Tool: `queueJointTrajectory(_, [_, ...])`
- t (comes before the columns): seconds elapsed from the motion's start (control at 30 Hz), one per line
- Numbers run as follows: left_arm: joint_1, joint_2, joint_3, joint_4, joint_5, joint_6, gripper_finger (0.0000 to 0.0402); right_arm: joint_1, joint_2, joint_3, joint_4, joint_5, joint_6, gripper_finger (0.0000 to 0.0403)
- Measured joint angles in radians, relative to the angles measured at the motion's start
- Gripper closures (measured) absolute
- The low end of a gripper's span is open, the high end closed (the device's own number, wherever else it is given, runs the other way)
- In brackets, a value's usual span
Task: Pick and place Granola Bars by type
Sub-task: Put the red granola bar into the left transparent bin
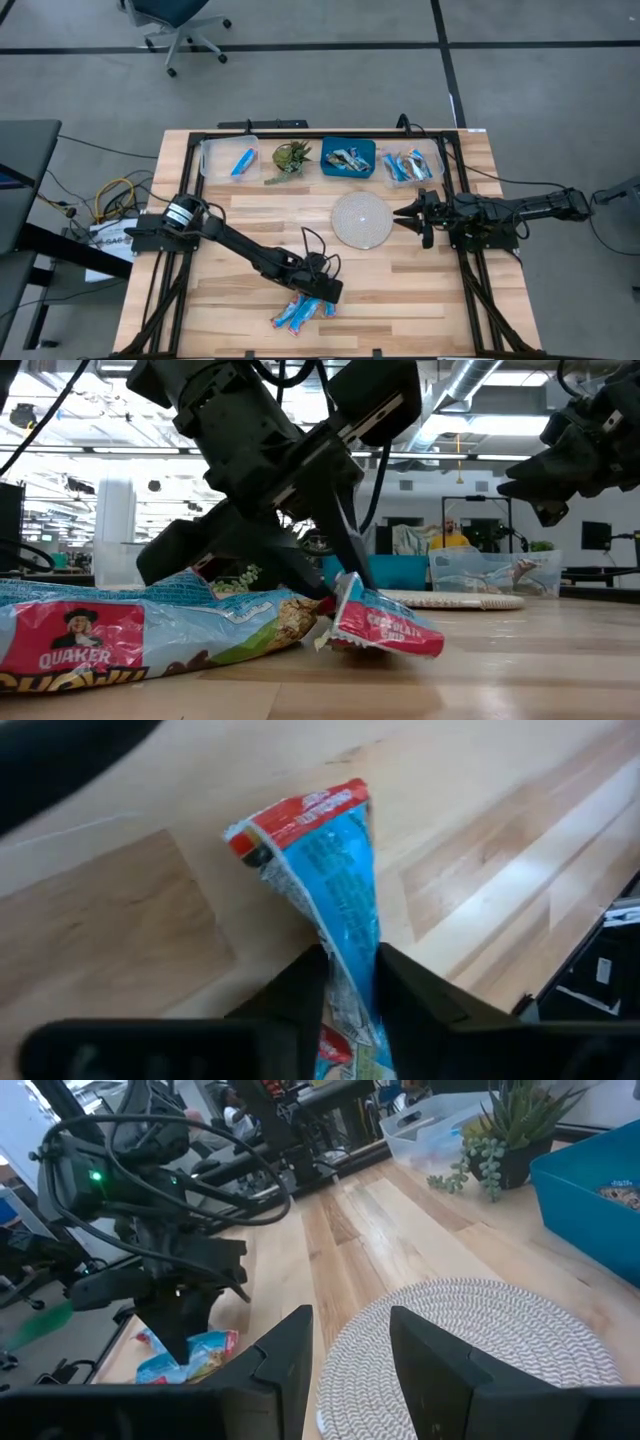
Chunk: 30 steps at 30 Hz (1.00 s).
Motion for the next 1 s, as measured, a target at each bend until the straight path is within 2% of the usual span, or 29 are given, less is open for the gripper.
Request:
queueJointTrajectory(0.13, [0.0,0.0,0.0,0.007,0.003,0.016,0.0378,0.0,0.0,0.0,-0.002,0.0,0.0,0.0275])
queueJointTrajectory(0.2, [0.0,0.0,0.0,0.008,0.005,0.019,0.0393,0.0,0.0,0.0,-0.003,0.0,0.0,0.0275])
queueJointTrajectory(0.43, [0.0,-0.001,0.0,0.013,0.01,0.027,0.0379,0.0,0.0,0.0,-0.003,0.0,0.0,0.0275])
queueJointTrajectory(0.57, [0.008,-0.029,0.0,0.0,0.009,0.059,0.0388,0.0,0.0,0.0,-0.003,0.0,0.0,0.0275])
queueJointTrajectory(1.0, [0.09,-0.275,0.0,-0.385,-0.135,0.191,0.0397,0.0,0.0,0.0,-0.001,0.0,0.0,0.0275])
